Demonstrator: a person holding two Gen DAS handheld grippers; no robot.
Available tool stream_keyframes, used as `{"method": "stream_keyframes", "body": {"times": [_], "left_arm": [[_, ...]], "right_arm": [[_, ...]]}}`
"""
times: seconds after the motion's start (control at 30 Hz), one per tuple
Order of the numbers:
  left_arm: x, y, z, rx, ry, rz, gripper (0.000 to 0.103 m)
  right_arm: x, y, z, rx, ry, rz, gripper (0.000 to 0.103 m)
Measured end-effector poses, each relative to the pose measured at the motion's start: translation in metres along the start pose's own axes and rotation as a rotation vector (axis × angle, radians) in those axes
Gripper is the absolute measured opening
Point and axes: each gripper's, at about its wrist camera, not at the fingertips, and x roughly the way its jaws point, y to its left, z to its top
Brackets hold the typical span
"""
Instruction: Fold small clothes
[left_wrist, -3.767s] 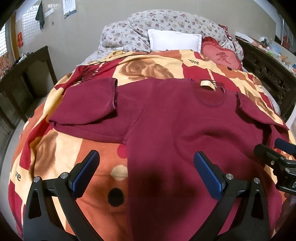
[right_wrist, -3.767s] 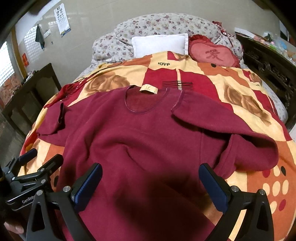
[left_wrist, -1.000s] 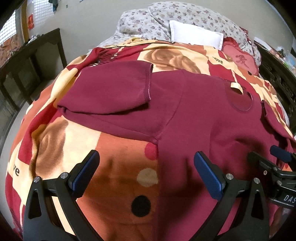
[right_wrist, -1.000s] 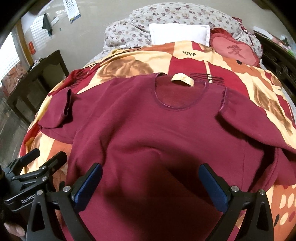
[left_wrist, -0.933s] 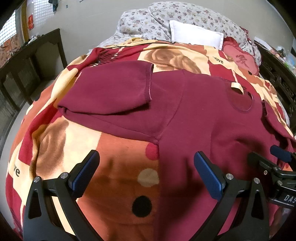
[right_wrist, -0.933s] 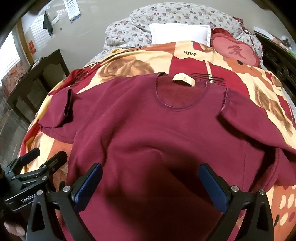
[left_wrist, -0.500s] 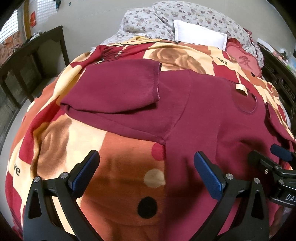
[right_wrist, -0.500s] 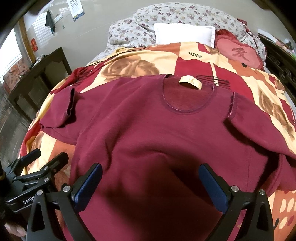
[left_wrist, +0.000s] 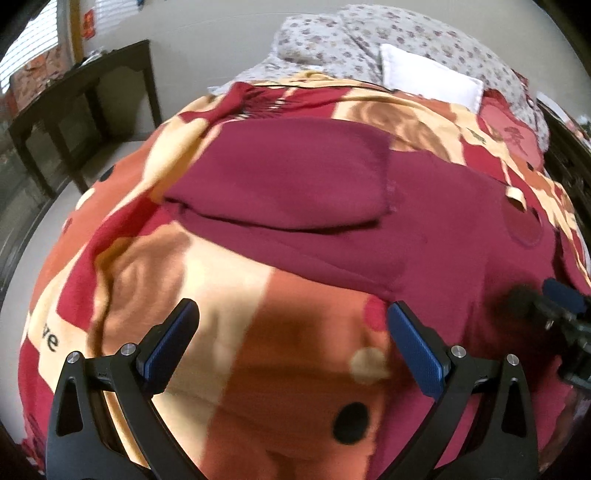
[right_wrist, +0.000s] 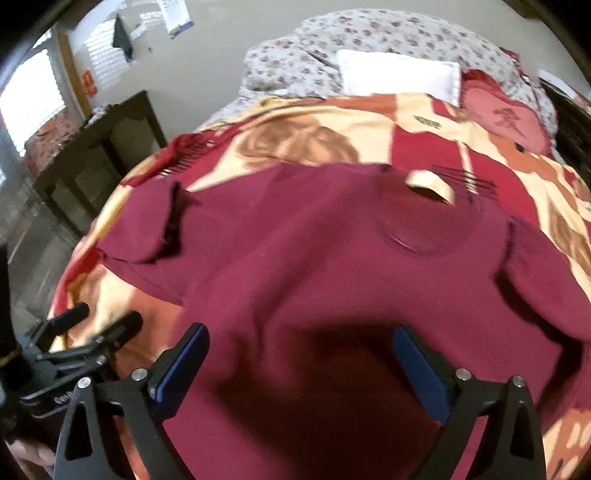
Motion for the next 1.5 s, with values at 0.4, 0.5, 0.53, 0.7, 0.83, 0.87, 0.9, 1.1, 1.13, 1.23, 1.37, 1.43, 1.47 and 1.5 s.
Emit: {"method": "stream_keyframes", "body": {"times": [0.4,0.5,0.53,0.7,0.83,0.87,0.9,1.1,1.13,1.23,1.37,1.43,1.47,1.5], "left_arm": [[0.008,0.046,-0.002,-0.062,0.021,0.043,0.102],[0.011,0.052,-0.005,-0.072,0.03,0.044,0.102],[0.011,0.054,-0.005,-0.076,0.033,0.044,0.102],[0.012,0.059,-0.004,-0.096,0.035,0.044,0.102],[0.01,0.058,-0.004,-0.1,0.033,0.045,0.102],[0.008,0.058,-0.004,-0.098,0.031,0.045,0.102],[0.007,0.056,-0.004,-0.097,0.029,0.045,0.102],[-0.001,0.05,-0.005,-0.081,0.015,0.045,0.102],[-0.002,0.048,-0.004,-0.079,0.013,0.044,0.102],[-0.005,0.041,-0.003,-0.074,0.007,0.031,0.102],[-0.006,0.026,-0.003,-0.045,0.008,0.024,0.102],[-0.006,0.017,-0.002,-0.032,0.012,0.017,0.102],[-0.006,0.014,-0.002,-0.027,0.011,0.014,0.102],[-0.007,0.01,-0.001,-0.022,0.01,0.011,0.102]], "right_arm": [[0.069,0.067,0.063,-0.032,-0.002,0.233,0.089],[0.086,0.073,0.07,-0.021,0.006,0.287,0.068],[0.092,0.075,0.072,-0.016,0.016,0.307,0.06],[0.101,0.082,0.07,-0.023,0.025,0.356,0.02],[0.074,0.082,0.069,-0.047,-0.077,0.333,0.006],[0.061,0.079,0.068,-0.05,-0.116,0.33,0.006],[0.047,0.076,0.069,-0.059,-0.154,0.319,0.006],[-0.027,0.026,0.066,-0.051,-0.261,0.217,0.006],[-0.039,0.01,0.064,-0.043,-0.274,0.176,0.006],[-0.065,-0.036,0.054,0.005,-0.307,0.081,0.006],[-0.082,-0.09,0.041,0.096,-0.294,-0.02,0.006],[-0.084,-0.112,0.033,0.124,-0.269,-0.067,0.006],[-0.084,-0.124,0.028,0.135,-0.257,-0.097,0.006],[-0.084,-0.13,0.024,0.142,-0.248,-0.112,0.006]]}}
